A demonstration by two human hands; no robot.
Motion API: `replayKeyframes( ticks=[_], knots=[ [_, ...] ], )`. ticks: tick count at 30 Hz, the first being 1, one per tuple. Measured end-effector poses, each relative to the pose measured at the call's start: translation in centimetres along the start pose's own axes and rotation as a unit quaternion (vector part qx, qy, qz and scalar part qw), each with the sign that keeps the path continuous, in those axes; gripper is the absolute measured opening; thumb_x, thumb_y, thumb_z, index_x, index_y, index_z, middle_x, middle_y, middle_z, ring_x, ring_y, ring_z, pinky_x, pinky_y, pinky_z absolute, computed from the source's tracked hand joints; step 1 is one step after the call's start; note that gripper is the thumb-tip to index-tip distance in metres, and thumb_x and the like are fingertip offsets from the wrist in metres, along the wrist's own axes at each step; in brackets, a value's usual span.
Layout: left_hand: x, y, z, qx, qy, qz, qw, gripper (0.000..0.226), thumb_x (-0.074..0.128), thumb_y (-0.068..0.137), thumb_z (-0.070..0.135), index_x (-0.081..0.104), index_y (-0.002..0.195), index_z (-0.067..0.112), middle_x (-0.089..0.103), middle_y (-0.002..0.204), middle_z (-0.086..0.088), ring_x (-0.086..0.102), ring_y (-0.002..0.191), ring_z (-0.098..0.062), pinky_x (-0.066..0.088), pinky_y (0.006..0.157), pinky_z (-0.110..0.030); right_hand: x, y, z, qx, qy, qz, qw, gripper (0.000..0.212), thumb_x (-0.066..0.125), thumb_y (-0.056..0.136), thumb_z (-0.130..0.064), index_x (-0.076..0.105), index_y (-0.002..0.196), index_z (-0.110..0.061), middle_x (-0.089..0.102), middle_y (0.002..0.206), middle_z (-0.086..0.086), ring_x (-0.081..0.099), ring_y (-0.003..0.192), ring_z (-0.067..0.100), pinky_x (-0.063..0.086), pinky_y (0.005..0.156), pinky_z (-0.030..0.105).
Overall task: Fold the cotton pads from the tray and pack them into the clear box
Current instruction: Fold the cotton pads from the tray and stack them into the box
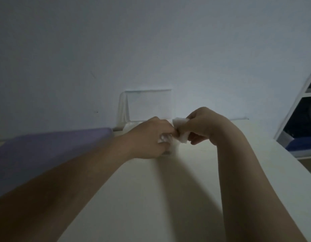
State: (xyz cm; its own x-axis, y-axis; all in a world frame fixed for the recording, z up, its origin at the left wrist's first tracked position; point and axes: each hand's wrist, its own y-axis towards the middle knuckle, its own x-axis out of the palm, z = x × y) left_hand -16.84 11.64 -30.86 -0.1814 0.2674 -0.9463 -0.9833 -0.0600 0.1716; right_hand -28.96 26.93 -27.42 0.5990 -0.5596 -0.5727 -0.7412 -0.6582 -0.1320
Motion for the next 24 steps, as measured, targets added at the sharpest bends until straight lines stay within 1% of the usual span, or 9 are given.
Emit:
replayKeyframes(
  ticks=[3,7,10,12,13,16,19,21,24],
  knots=[
    [-0.3,0.0,-1.0,0.004,0.017,-0.006,1.000,0.032,0.066,0.093,0.034,0.065,0.123,0.041,0.058,0.108,0.026,0.046,0.107,-0.006,0.045,0.095,-0.028,0.2,0.2,-0.3,-0.009,0.033,0.044,0.998,0.024,0.073,0.087,-0.021,0.076,0.080,0.002,0.072,0.063,0.011,0.063,0.053,0.019,0.055,0.046,0.020],
    [0.1,-0.3,-1.9,0.016,0.042,-0.013,0.999,0.023,0.061,0.097,0.036,0.071,0.118,0.039,0.054,0.109,0.027,0.044,0.114,-0.006,0.038,0.095,-0.021,1.3,0.3,-1.1,-0.017,0.050,0.006,0.999,0.019,0.066,0.088,-0.015,0.074,0.083,0.001,0.077,0.071,0.016,0.074,0.059,0.026,0.065,0.063,0.035],
    [0.4,-0.7,-2.3,0.025,0.030,0.008,0.999,0.023,0.062,0.097,0.034,0.073,0.117,0.037,0.056,0.104,0.028,0.043,0.108,-0.002,0.035,0.090,-0.011,1.9,0.4,-1.0,-0.003,0.012,-0.014,1.000,0.019,0.064,0.091,-0.017,0.072,0.085,-0.002,0.078,0.070,0.013,0.079,0.066,0.028,0.066,0.072,0.040],
    [0.4,-0.8,-2.5,0.027,0.023,0.031,0.999,0.020,0.065,0.094,0.033,0.075,0.111,0.034,0.061,0.098,0.025,0.048,0.101,0.001,0.042,0.088,-0.016,1.9,0.4,-1.1,-0.008,-0.008,-0.014,1.000,0.016,0.065,0.093,-0.018,0.069,0.092,-0.003,0.079,0.075,0.013,0.079,0.066,0.027,0.066,0.070,0.039],
    [0.5,-0.9,-2.6,0.023,0.021,0.037,0.999,0.020,0.065,0.092,0.036,0.074,0.110,0.034,0.062,0.097,0.025,0.050,0.100,0.001,0.046,0.089,-0.024,2.0,0.4,-1.3,-0.011,-0.020,-0.013,1.000,0.016,0.065,0.094,-0.020,0.068,0.095,-0.004,0.079,0.079,0.013,0.079,0.067,0.026,0.066,0.069,0.038],
    [0.5,-1.6,-2.8,0.018,0.049,0.015,0.999,0.036,0.057,0.085,0.052,0.070,0.117,0.040,0.061,0.109,0.027,0.053,0.111,-0.006,0.048,0.097,-0.039,2.5,0.4,-1.8,-0.009,-0.071,-0.010,0.997,0.016,0.064,0.094,-0.025,0.067,0.095,-0.009,0.080,0.084,0.013,0.080,0.075,0.028,0.066,0.077,0.041],
    [0.8,-2.1,-3.4,0.027,0.057,0.014,0.998,0.036,0.059,0.085,0.042,0.070,0.118,0.035,0.064,0.120,0.019,0.053,0.113,-0.014,0.047,0.099,-0.041,3.2,0.8,-1.8,-0.012,-0.136,0.000,0.991,0.019,0.069,0.080,-0.015,0.063,0.098,-0.020,0.079,0.072,0.008,0.079,0.073,0.026,0.065,0.080,0.045],
    [0.6,-2.2,-3.7,0.032,0.055,0.022,0.998,0.033,0.059,0.087,0.039,0.073,0.116,0.034,0.066,0.118,0.016,0.055,0.109,-0.016,0.049,0.098,-0.040,3.6,1.0,-1.9,-0.016,-0.184,0.023,0.983,0.028,0.071,0.073,-0.013,0.060,0.094,-0.028,0.076,0.067,0.001,0.076,0.066,0.021,0.062,0.077,0.036],
    [0.4,-1.9,-3.6,0.035,0.061,0.010,0.997,0.028,0.059,0.091,0.037,0.073,0.115,0.035,0.067,0.118,0.017,0.054,0.108,-0.014,0.050,0.096,-0.040,4.5,0.7,-2.5,-0.022,-0.254,0.055,0.965,0.032,0.070,0.073,-0.008,0.062,0.097,-0.027,0.069,0.082,-0.004,0.070,0.078,0.021,0.043,0.065,0.024]
  ],
)
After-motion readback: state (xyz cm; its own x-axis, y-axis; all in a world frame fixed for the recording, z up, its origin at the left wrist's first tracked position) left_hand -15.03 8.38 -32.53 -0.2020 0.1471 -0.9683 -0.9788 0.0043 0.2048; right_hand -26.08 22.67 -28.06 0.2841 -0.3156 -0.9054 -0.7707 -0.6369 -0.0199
